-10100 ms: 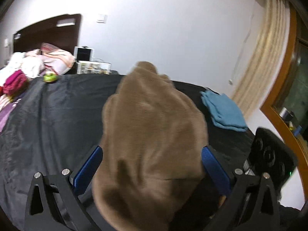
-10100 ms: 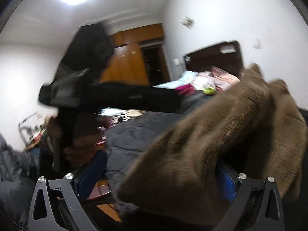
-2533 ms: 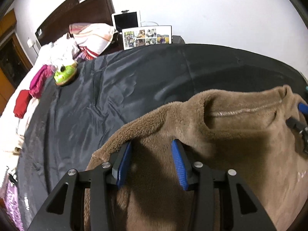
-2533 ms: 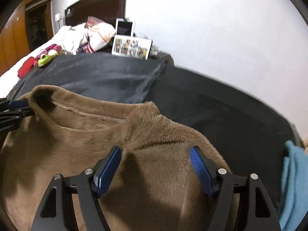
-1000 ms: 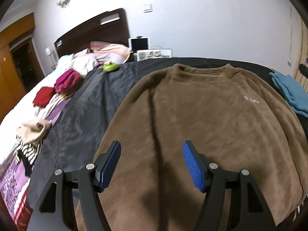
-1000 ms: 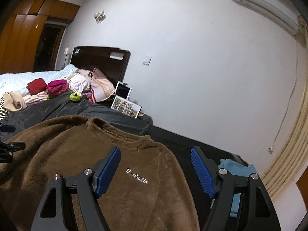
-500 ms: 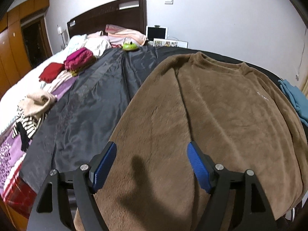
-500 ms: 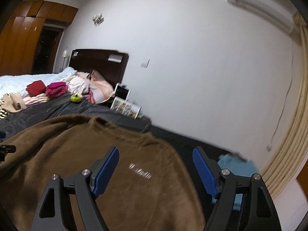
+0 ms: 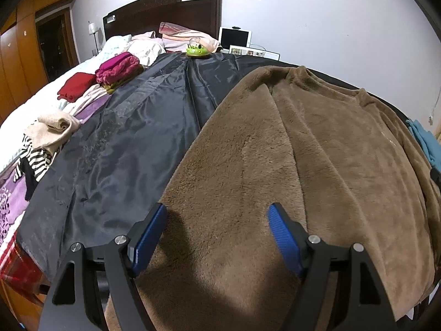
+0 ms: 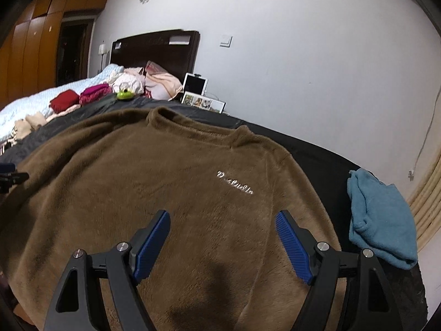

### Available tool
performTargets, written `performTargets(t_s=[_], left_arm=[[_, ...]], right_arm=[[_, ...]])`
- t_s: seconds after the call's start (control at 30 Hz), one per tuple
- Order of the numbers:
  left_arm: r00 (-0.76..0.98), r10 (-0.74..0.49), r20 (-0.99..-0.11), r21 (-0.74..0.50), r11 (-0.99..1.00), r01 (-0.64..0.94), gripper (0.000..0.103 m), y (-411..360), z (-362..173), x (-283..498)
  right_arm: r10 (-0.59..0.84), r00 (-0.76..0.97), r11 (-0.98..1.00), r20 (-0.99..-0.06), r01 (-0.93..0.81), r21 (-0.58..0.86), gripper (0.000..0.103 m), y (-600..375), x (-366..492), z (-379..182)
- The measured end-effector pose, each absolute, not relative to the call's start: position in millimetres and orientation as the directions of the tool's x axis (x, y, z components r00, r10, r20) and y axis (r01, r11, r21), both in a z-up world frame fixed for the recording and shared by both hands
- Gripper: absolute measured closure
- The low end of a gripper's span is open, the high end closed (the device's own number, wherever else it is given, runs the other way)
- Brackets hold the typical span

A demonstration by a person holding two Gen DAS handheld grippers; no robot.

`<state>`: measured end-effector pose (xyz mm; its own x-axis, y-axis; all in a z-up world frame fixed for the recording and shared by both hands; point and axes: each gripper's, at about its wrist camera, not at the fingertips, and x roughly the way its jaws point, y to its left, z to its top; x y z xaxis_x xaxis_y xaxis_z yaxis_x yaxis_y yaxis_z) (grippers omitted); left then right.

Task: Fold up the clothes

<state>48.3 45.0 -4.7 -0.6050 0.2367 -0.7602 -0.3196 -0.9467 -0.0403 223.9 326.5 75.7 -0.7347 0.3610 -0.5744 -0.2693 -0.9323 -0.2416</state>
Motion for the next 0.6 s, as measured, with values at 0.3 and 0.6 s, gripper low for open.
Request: performTargets(t_s=[0.3,0.6], left_arm=[[-0.593,0.267,-0.759,-0.095,-0.948,-0.305,0.022,39,-10,39],[-0.639,0.200,-0.743,-0.059,-0.970,-0.234,0.022,28,-4,31]], right_arm=[[0.360,-0.712,-0.932,-0.603,-0.247,-0.265,0.022,322,218,60],[0.351,-0.686,-0.936,-0.637,-0.241,-0.257,0.022,326,212,51]])
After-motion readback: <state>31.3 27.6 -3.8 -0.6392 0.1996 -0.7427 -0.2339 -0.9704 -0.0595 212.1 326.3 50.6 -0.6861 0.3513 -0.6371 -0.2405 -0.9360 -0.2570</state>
